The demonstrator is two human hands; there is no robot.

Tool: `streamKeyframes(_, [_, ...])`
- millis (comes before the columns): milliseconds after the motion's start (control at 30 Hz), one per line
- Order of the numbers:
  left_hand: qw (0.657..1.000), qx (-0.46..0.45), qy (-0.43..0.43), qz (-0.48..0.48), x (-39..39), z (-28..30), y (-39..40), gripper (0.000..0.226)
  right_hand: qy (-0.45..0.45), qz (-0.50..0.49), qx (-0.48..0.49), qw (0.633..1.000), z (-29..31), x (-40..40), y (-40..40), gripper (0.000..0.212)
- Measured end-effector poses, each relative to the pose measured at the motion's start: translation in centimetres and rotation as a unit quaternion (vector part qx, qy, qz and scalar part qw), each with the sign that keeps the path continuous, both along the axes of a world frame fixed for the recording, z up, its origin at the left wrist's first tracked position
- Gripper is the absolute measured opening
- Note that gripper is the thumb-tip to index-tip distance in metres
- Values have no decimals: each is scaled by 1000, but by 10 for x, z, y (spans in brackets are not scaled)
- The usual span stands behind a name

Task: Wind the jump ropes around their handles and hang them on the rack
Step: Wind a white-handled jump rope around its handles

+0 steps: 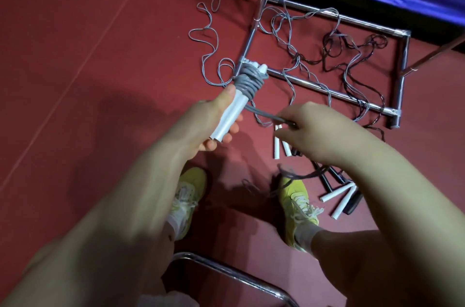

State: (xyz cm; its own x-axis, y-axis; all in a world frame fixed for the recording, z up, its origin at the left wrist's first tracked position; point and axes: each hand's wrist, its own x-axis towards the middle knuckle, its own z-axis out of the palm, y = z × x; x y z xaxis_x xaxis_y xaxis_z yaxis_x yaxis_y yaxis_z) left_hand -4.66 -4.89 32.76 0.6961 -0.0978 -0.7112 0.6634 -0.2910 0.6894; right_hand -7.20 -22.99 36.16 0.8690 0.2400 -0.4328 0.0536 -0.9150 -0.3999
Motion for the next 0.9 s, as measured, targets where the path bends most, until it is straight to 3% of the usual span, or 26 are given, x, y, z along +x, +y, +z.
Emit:
streamKeyframes(200, [987,73,16,-139,-4,-3,-2,51,-93,75,-25,992,7,-5,-5,21])
streamKeyframes(400, [949,121,46,-287,-10,-2,-4,40,-29,84,69,994,7,1,-10,16])
streamKeyframes(667, [885,108,38,-451,-18,2,-5,25,44,91,124,987,3,5,-1,8])
streamKeyframes(800, [853,98,26,-512,-20,5,-4,26,116,76,213,967,-2,9,4,7])
streamKeyframes(900, [847,80,20,-525,-21,6,-4,26,179,42,258,949,-7,12,5,13])
